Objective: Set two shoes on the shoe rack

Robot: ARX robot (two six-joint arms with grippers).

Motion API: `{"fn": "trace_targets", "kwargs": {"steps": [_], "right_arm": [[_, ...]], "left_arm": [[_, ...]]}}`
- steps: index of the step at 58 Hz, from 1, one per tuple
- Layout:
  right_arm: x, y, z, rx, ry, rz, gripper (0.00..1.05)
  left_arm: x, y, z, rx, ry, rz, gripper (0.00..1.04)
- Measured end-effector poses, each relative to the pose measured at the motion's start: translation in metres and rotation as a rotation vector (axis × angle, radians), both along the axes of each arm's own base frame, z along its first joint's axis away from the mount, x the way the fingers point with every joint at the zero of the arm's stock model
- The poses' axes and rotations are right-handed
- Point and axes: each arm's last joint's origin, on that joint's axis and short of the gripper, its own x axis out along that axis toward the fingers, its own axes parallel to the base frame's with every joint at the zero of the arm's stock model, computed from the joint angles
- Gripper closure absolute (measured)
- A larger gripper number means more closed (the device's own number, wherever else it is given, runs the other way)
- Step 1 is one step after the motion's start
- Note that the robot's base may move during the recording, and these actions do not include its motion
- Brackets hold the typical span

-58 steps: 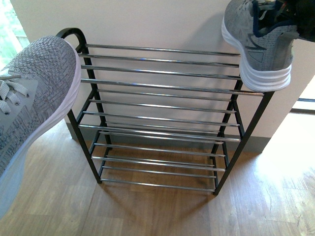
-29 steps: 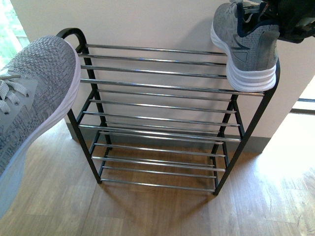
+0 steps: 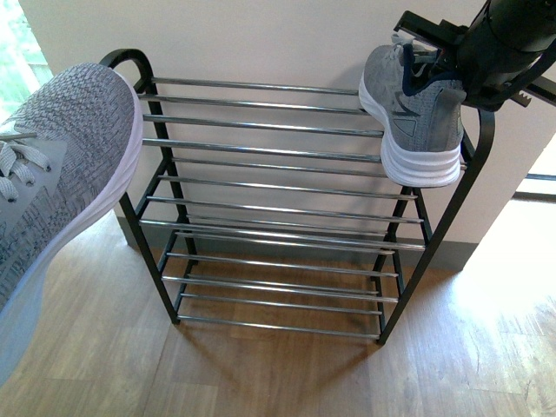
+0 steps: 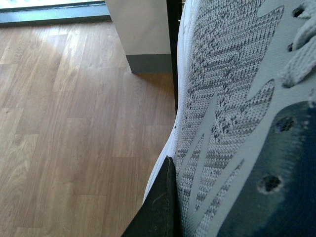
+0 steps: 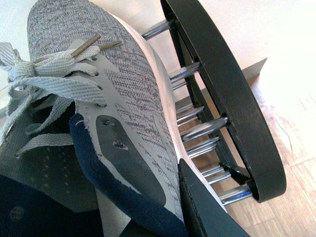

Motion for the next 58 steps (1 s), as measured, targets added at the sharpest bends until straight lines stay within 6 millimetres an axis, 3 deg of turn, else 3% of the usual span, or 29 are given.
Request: {"fn": "trace_targets", "kwargs": {"steps": [14,35,49,58], "right_arm": [[0.007,-0.004,0.0,0.003,-0.015,0.002,1.03],[0.002,-0.008,0.024,-0.031,-0.138,0.028,0.47],[-0.028,-0.023,0.056,-0.054,-0.249,0.08,0.08],[-0.072,-0.041,0.07,-0.08,-0.365,0.152,0.09]], "left_arm": [[0.0,0.0,0.0,0.001,0.0,0.0,1.03],[0.0,0.0,0.0,0.0,0.0,0.0,1.03],[0.0,0.0,0.0,0.0,0.0,0.0,1.03],[0.0,0.0,0.0,0.0,0.0,0.0,1.03]]}}
